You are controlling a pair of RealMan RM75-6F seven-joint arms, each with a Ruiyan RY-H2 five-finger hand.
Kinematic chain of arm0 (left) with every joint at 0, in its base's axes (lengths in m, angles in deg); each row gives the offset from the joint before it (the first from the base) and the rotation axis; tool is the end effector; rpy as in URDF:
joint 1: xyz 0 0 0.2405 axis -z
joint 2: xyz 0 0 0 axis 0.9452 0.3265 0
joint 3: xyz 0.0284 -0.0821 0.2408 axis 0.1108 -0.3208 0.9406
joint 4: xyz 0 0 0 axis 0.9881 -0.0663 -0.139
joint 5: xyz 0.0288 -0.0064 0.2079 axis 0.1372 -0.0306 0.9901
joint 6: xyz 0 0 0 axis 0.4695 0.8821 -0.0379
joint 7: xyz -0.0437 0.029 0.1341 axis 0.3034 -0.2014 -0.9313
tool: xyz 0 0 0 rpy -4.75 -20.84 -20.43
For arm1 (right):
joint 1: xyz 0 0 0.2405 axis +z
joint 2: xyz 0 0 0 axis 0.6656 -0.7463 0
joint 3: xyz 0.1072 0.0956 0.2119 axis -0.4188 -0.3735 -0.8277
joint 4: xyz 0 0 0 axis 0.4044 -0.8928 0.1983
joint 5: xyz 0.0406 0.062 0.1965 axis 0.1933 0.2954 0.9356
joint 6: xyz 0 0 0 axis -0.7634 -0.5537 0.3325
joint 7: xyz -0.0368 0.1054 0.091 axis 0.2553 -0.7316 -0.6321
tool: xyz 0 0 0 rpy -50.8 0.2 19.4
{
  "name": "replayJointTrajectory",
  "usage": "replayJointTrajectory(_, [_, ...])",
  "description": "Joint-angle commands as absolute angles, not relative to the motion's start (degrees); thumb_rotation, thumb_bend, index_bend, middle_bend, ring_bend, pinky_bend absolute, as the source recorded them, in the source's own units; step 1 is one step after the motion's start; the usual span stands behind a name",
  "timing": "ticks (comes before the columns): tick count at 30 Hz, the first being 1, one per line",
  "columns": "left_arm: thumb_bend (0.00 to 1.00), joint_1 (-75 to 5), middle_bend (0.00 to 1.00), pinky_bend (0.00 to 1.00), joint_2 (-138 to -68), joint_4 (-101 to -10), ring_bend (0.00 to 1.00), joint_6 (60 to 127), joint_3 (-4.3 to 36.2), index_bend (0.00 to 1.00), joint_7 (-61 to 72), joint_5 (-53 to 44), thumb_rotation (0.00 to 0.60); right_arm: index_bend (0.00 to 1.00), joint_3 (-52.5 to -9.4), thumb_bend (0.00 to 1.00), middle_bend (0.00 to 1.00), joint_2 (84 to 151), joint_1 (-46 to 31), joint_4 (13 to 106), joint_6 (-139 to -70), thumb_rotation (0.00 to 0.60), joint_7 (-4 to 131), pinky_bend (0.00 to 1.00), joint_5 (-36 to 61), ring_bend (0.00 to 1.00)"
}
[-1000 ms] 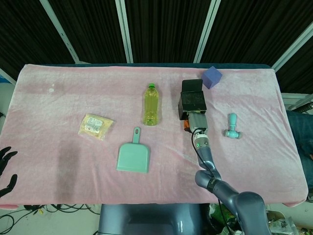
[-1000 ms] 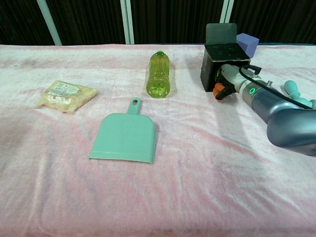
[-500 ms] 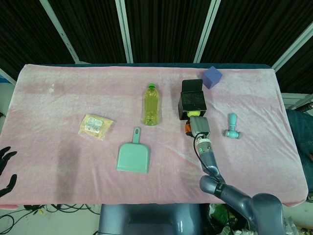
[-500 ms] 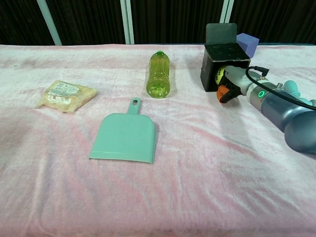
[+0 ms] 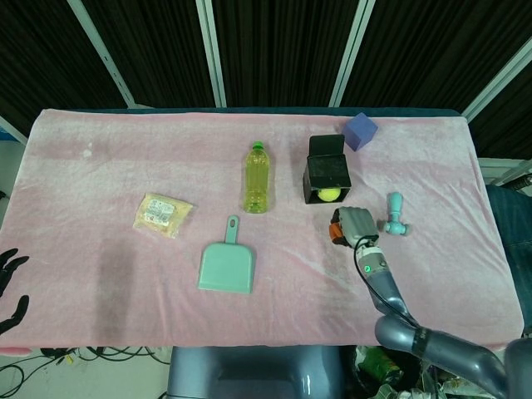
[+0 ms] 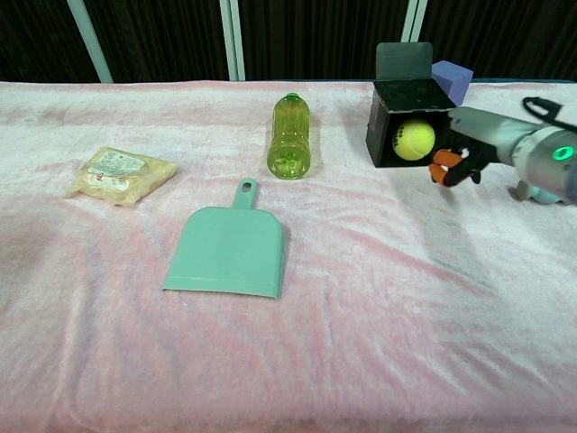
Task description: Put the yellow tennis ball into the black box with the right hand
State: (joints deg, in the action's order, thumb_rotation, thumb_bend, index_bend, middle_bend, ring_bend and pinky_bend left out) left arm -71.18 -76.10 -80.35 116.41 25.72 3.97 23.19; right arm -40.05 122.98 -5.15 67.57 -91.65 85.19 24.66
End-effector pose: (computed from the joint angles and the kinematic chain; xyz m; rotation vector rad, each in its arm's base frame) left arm -0.3142 0.1367 0.1867 -1.4240 -0.8970 -0.7720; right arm -0.1910 -0.3629 0.0037 1.5680 -1.2355 0.8730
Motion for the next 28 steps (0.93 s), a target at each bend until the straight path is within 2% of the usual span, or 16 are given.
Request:
replayJointTrajectory(1, [0.44,-71.17,0.09,0.02,-75.99,-80.88,0.03,116.94,25.63,0.16,4.15,23.81,0.600,0.15,-34.42,0.32,0.10,97.06,-17.24,96.13,-99.11,0.600,88.58,0.29,25.65,0.06])
replayJointTrajectory(5, [0.44,-71.15,0.09,0.02,-75.65,-82.06,0.03,117.87,25.64,0.16,3.34,25.23,0.600,0.10,-32.30,0.25,0.05,92.72,-22.61,99.59,-105.78,0.600,84.58,0.25,16.83,0.04])
replayJointTrajectory(8, [0.44,-70.89,0.09,0.02,-75.20,-83.31,0.03,117.84,25.66,0.16,2.03,25.94,0.600,0.08,-29.42,0.21,0.03,91.18,-27.80,99.93,-113.28,0.600,81.34,0.22,7.17,0.04])
replayJointTrajectory(12, [0.44,-70.39,0.09,0.02,-75.09,-84.04,0.03,116.65,25.74,0.16,1.11,25.61,0.600,0.07,-25.65,0.20,0.03,93.67,-34.02,94.67,-124.67,0.600,76.11,0.21,-6.48,0.04])
replayJointTrajectory(17, [0.44,-70.61,0.09,0.02,-75.50,-84.14,0.03,117.24,25.95,0.16,0.43,26.36,0.600,0.07,-22.60,0.18,0.02,97.81,-38.03,85.99,-131.76,0.600,75.83,0.21,-13.78,0.04])
replayJointTrajectory(23, [0.44,-71.28,0.09,0.00,-76.29,-82.83,0.03,118.84,26.37,0.16,-0.45,28.01,0.600,0.07,-21.86,0.17,0.02,102.91,-39.99,77.61,-134.74,0.600,74.81,0.21,-15.58,0.04])
replayJointTrajectory(28, [0.44,-71.75,0.09,0.00,-77.30,-80.52,0.03,119.74,26.82,0.16,-0.49,29.20,0.600,0.07,-22.13,0.17,0.03,104.85,-39.30,73.07,-132.80,0.600,73.70,0.21,-15.03,0.04])
